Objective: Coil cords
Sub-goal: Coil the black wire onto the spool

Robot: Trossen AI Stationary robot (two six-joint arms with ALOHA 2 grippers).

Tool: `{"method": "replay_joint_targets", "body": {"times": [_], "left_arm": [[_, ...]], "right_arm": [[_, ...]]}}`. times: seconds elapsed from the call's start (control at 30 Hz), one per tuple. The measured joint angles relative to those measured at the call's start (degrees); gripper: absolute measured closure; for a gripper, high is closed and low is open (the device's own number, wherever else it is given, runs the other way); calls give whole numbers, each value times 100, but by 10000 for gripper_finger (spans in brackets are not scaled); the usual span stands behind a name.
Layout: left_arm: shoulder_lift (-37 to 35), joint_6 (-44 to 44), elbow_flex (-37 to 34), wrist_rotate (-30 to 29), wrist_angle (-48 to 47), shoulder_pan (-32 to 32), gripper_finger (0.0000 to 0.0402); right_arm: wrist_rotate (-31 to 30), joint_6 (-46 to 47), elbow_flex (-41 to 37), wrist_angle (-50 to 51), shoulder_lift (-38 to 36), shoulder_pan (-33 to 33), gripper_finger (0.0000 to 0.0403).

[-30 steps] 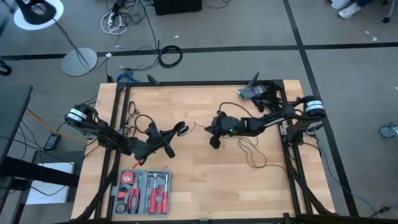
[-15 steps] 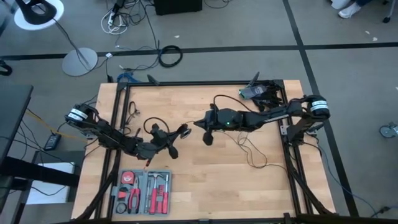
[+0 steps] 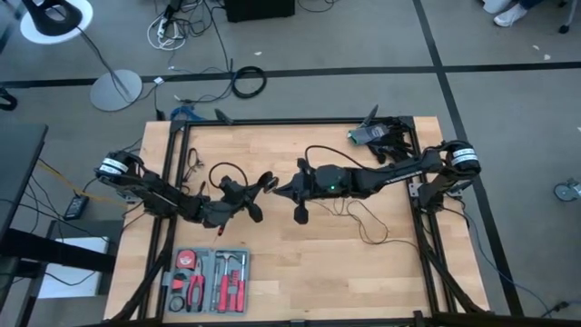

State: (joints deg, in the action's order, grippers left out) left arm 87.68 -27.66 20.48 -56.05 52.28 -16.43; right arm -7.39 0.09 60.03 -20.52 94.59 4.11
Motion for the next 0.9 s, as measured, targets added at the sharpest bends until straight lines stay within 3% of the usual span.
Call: {"method": "replay_joint_targets", "body": {"times": [0.2, 0.47, 0.9], "left_arm": [[-2, 50, 57, 295, 224, 66, 401], [-2, 342, 299, 145, 217, 70, 401], [-1, 863, 344, 106, 788, 19, 401]], "right_arm": [[34, 30, 0, -370, 483, -53, 403], [276, 179, -2, -840, 1227, 32, 403], [164, 781, -47, -158, 1604, -220, 403]]}}
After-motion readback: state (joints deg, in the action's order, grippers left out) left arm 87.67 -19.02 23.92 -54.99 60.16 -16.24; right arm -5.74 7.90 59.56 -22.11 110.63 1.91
